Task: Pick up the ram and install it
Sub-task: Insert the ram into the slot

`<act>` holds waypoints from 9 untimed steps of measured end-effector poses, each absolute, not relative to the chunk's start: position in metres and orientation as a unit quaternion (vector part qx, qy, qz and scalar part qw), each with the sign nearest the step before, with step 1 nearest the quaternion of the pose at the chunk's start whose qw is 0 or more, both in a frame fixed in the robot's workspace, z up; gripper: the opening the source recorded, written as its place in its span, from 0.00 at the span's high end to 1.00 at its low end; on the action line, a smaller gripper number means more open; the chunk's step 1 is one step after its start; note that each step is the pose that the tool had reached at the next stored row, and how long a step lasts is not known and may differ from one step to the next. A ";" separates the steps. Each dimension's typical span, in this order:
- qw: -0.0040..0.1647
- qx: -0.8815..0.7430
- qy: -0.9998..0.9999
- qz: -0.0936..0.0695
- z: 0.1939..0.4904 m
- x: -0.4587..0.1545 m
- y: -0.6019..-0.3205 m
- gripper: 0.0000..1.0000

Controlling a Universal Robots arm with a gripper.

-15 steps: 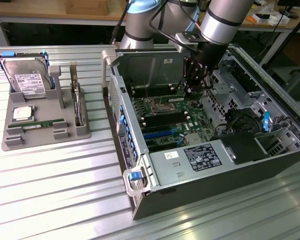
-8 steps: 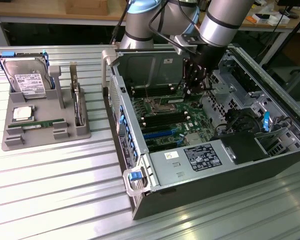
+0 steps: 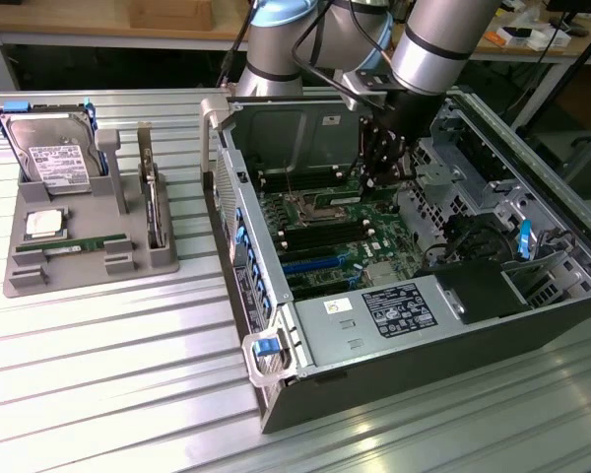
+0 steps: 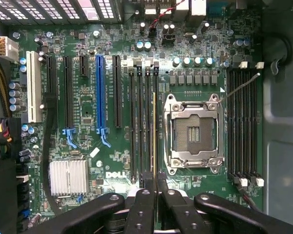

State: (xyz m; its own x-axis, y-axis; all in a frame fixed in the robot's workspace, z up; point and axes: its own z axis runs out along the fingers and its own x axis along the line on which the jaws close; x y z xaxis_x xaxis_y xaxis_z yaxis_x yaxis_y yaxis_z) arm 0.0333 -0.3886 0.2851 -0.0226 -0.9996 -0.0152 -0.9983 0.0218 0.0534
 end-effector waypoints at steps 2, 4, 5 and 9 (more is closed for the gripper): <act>0.013 0.699 -0.715 -0.024 0.285 0.032 -0.390 0.88; 0.013 0.699 -0.715 -0.024 0.284 0.030 -0.393 0.88; 0.013 0.699 -0.715 -0.024 0.284 0.030 -0.393 0.88; 0.013 0.699 -0.715 -0.024 0.284 0.029 -0.401 0.88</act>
State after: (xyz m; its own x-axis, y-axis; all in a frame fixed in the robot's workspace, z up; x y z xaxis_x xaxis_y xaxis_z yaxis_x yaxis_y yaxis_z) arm 0.0287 -0.4007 0.2839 -0.0227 -0.9996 -0.0151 -0.9983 0.0219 0.0533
